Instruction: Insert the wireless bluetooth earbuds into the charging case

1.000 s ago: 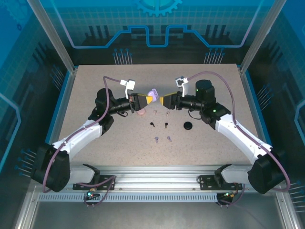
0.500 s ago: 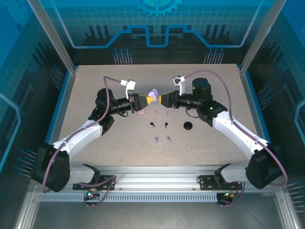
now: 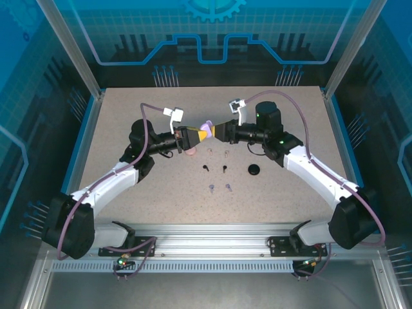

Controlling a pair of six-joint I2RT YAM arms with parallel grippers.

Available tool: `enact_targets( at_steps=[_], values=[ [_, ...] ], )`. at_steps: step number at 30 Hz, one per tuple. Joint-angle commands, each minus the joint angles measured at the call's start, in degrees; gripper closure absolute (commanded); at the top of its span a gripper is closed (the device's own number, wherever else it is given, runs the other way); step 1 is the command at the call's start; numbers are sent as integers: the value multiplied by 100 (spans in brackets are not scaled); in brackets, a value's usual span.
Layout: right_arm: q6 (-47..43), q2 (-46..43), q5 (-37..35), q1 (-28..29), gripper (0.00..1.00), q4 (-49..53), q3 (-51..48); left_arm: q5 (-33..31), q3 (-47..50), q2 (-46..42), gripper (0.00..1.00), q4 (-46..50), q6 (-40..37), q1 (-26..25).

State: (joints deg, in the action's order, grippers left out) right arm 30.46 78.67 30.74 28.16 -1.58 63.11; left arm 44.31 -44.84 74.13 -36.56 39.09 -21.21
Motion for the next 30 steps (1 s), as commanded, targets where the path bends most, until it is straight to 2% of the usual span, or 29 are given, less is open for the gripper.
enact_targets(
  at_steps=[1, 4, 7, 11, 30],
  values=[
    [-31, 47, 68, 93, 73, 31, 99, 108, -16, 8, 100, -282, 83, -70],
    [-31, 27, 50, 93, 76, 13, 53, 94, -20, 15, 100, -282, 81, -75],
    [-30, 30, 55, 102, 69, 46, 35, 66, -8, 10, 100, -285, 81, -76],
    [-75, 16, 38, 119, 69, 108, 11, 57, -12, 14, 100, -298, 81, -76],
    [-294, -148, -322, 67, 71, 482, -45, 82, -58, -3, 100, -225, 46, -75]
  ],
)
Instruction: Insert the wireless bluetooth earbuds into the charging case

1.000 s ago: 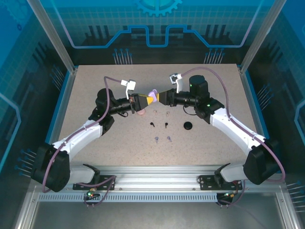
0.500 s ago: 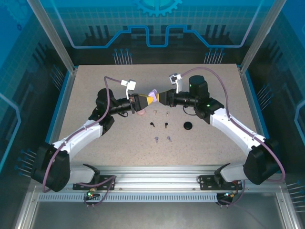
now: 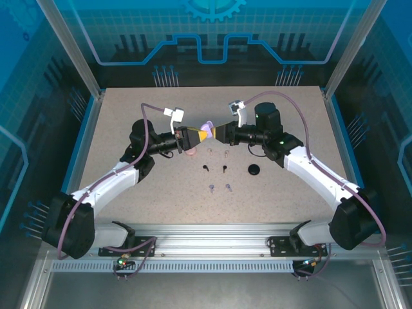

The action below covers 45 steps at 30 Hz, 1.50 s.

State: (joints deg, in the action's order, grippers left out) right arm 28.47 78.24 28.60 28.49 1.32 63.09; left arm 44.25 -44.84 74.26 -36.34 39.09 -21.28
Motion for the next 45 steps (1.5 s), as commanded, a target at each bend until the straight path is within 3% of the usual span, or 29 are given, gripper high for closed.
enact_targets(
  at_steps=[1, 8, 16, 17, 20, 23, 25, 38, 45],
  values=[
    [-79, -89, -109, 30, 72, 177, -34, 89, -53, -17, 100, -251, 53, -66],
    [17, 90, -45, 36, 76, 113, 203, 106, -19, -10, 100, -245, 66, -71],
    [-57, 244, -4, 164, 92, 271, 492, 25, 19, 80, 100, -269, 77, -91],
    [-69, 254, -11, 173, 92, 300, 511, -14, 20, 91, 96, -269, 73, -96],
    [-116, 272, -76, 191, 96, 427, 609, -129, 33, 106, 69, -178, 31, -96],
    [-239, 286, -239, 200, 99, 728, 773, -325, -29, 102, 48, 83, -111, -94],
    [-346, 297, -399, 200, 99, 994, 921, -405, -118, 68, 40, 312, -255, -87],
    [-1437, 563, -716, -254, 100, 2588, 2065, -144, -1643, -101, 16, 3086, -2044, 212],
    [-2030, 895, -473, -452, 100, 2906, 2490, 225, -2729, 400, 12, 4553, -3059, 480]
  ],
)
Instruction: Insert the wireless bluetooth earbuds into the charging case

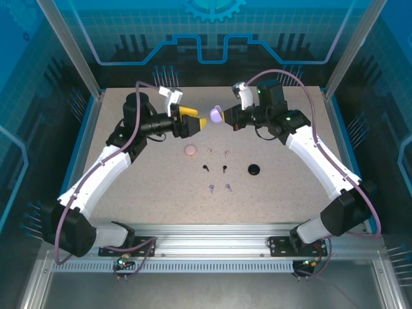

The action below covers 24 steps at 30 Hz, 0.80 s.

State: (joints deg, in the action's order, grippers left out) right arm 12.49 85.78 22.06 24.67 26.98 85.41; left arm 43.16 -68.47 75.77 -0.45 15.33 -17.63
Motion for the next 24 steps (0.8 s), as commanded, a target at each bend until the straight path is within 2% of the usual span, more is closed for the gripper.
enact_targets(
  at_steps=[1, 11, 16, 24],
  values=[
    [-550, 186, 220, -83, 100, 392, 327, 436, -500, 364, 11, 1126, -774, 167],
    [-1243, 795, 483, -187, 100, 678, 767, 1064, -1538, 1343, 10, 2226, -1629, 411],
    [-1362, 1115, 652, -201, 100, 828, 1133, 1417, -1882, 1791, 11, 2399, -1733, 410],
    [-1387, 1499, 894, -181, 100, 939, 1583, 1630, -2263, 2195, 14, 2850, -2066, 400]
  ],
)
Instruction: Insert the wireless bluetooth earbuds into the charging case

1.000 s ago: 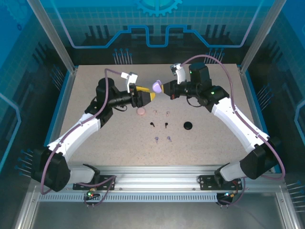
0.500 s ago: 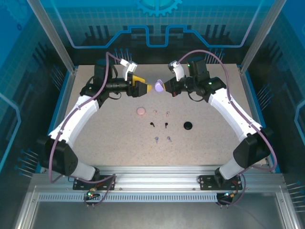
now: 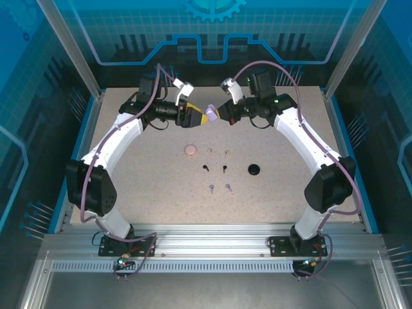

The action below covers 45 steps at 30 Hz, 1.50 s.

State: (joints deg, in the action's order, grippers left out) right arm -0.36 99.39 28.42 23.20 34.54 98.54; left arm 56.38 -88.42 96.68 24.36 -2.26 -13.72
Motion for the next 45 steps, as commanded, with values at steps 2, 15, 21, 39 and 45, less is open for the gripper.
enact_targets(
  at_steps=[2, 15, 21, 39, 45],
  values=[
    [-106, 206, 299, -10, 100, 210, 353, 336, -365, 201, 17, 478, -385, 9],
    [-160, 432, 366, 127, 100, 454, 771, 452, -650, 494, 35, 586, -429, 8],
    [-228, 498, 321, 202, 100, 594, 908, 479, -697, 505, 40, 517, -389, 9],
    [-479, 579, 289, 211, 100, 926, 1007, 602, -932, 609, 54, 893, -608, 18],
    [-605, 648, 285, 211, 100, 1154, 1189, 659, -975, 649, 59, 971, -653, 11]
  ],
)
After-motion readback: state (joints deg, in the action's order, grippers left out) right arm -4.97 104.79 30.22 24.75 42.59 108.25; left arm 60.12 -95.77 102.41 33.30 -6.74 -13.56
